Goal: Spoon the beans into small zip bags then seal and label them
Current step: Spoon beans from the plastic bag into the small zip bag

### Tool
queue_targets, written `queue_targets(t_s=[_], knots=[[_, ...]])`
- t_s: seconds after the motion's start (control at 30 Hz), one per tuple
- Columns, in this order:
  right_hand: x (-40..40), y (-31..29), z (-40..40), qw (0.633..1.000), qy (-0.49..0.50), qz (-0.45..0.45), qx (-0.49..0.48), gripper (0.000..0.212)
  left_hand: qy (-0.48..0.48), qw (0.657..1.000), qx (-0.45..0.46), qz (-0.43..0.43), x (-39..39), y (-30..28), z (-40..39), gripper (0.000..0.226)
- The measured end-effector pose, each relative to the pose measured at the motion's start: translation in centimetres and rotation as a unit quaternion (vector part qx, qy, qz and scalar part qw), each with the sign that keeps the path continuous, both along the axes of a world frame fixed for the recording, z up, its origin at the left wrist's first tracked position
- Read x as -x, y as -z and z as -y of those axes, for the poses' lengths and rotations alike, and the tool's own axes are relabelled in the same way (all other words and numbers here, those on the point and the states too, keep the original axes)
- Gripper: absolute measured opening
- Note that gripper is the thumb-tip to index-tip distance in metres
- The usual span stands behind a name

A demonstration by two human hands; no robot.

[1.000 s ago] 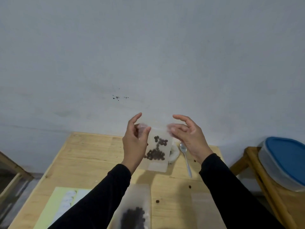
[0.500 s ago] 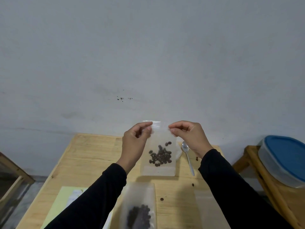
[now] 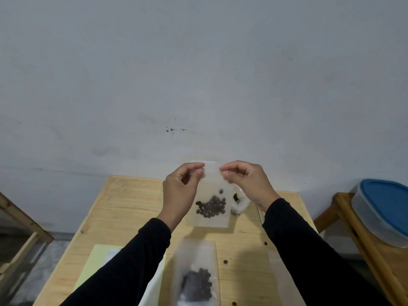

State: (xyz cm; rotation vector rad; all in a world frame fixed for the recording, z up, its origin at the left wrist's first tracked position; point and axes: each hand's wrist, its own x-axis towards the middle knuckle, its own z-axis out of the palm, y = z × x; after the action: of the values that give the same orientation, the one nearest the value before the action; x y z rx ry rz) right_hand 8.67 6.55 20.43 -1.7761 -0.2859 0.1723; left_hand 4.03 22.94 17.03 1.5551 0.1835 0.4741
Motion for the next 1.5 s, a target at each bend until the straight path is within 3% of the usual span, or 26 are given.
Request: queue_targets(t_s=[0.33,0.53,0.67,0.77,0.93,1.07,1.2,1.3,1.5], knots=[[2.1,1.2,-2.0,0.999,0.009,-0.024,0.021,0.007,0.076,0.995,-0.029,-0.052,1.5,1.2,-1.4,0.011],[3.4,2.8,-3.4,0.998,0.044,-0.017,0.033,0.007,0.067,0.99,-0.112,-0.046,2.6,2.2,-1.4,0.003],[3.8,3.8,-3.5,0.996,0.008,-0.088,0.005,0.013,0.052,0.994,-0.045,-0.083,2.7,3.4,-2.1,0.007],[4.9,5.3,-3.1,0.988,-0.024,-0.147,0.038,0.015,0.032,0.99,-0.003,-0.136,2.6,5.6,-3.1,0.008],[7.5,10.5,-2.6,0.981,0.045,-0.183,0.05,0.013,0.088,0.97,-0.05,-0.219,4.1,9.6,-3.2,0.015],[9.3,14.2,-2.4,0.969,0.106,-0.197,0.109,0.01,0.1,0.951,-0.14,-0.258,6.2,12.6,-2.5,0.022],[10.1,16.3,-2.7,0.958,0.094,-0.19,0.195,0.013,0.1,0.934,-0.194,-0.281,6.9,14.6,-2.0,0.022],[10.0,17.6,-2.7,0.933,0.042,-0.129,0.332,0.023,0.115,0.919,-0.238,-0.293,7.0,15.2,-2.1,0.023],[9.9,18.9,-1.8,0.887,-0.021,0.011,0.461,0.051,0.132,0.895,-0.337,-0.259,6.6,15.5,-1.9,0.035]])
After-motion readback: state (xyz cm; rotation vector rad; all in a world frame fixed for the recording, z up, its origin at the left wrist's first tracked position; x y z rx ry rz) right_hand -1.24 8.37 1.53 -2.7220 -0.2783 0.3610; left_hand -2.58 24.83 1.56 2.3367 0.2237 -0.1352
